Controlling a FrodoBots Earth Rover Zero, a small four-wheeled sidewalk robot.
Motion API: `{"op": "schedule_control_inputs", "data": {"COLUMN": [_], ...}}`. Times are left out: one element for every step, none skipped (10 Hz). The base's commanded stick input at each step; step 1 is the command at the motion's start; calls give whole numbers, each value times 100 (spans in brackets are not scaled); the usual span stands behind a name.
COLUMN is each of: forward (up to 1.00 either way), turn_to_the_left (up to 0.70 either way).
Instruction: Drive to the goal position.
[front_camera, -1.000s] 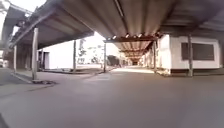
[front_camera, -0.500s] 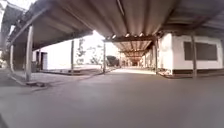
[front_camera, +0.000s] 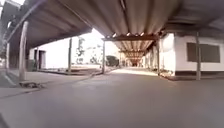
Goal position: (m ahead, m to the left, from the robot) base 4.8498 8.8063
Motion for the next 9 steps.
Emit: {"op": "schedule_control_inputs", "data": {"forward": [70, 70, 70, 70, 70, 70, 70, 70, 70], "turn_to_the_left": [35, 35, 35, 35, 35, 35, 19, 3, 0]}}
